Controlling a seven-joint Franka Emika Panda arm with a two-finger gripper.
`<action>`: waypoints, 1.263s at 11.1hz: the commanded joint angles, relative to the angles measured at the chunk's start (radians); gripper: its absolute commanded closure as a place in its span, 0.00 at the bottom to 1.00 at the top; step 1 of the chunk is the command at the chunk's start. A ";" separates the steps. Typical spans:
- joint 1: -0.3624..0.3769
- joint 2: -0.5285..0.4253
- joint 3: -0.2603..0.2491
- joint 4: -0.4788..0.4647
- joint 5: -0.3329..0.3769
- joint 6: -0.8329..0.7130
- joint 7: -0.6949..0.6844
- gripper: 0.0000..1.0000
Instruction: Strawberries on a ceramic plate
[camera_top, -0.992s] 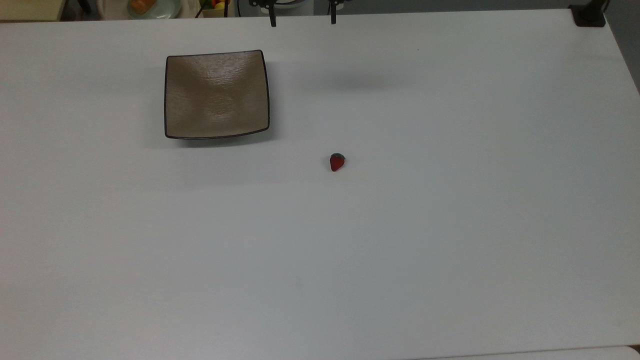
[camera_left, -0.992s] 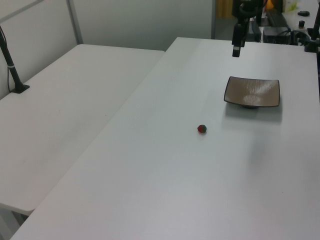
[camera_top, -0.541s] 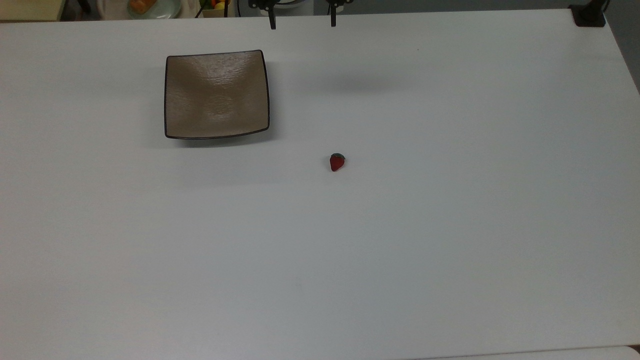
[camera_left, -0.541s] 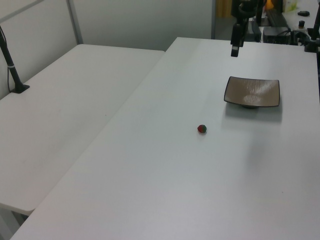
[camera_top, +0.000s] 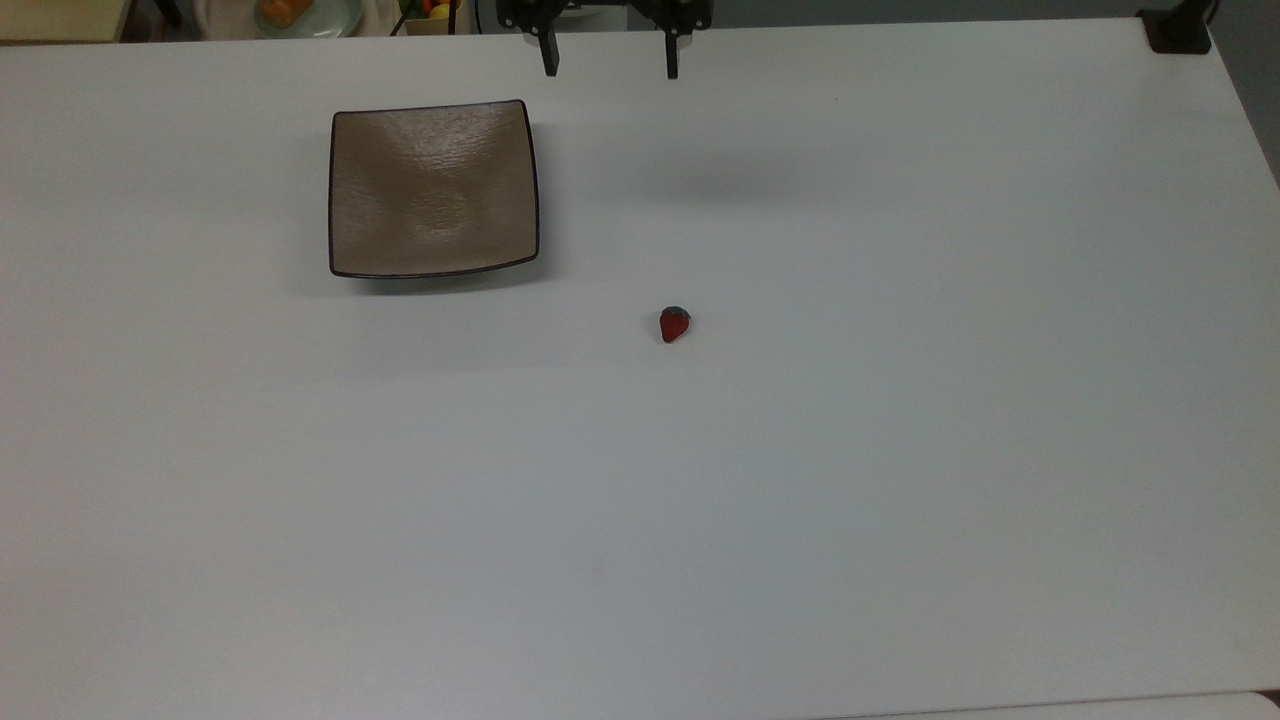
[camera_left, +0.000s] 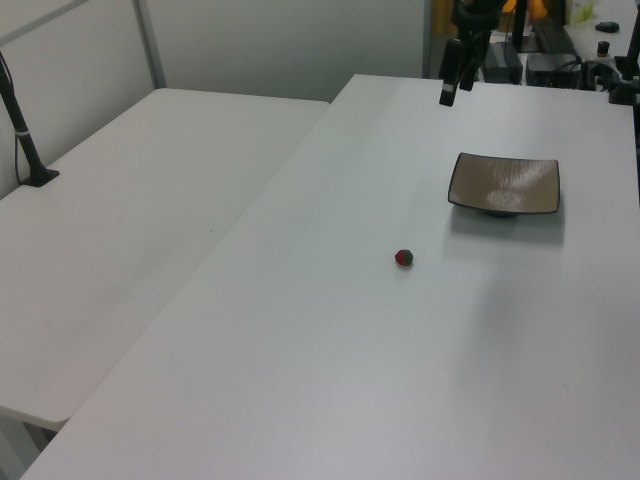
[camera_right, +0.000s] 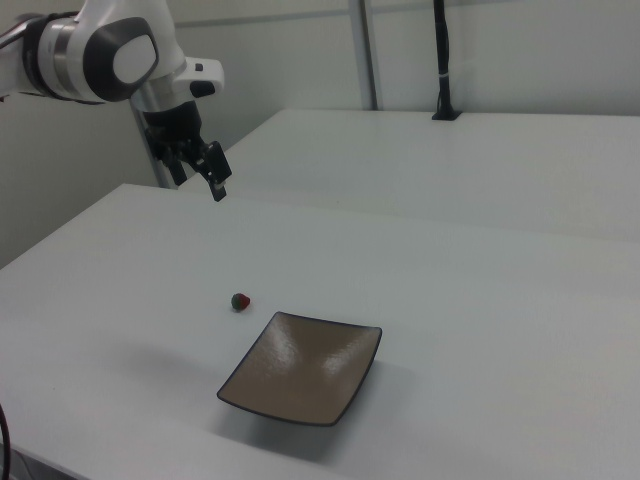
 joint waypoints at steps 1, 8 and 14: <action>0.034 0.038 -0.004 0.014 0.009 0.040 0.072 0.00; 0.122 0.165 0.002 0.013 -0.063 0.120 0.083 0.00; 0.130 0.276 0.003 -0.019 -0.093 0.235 0.083 0.00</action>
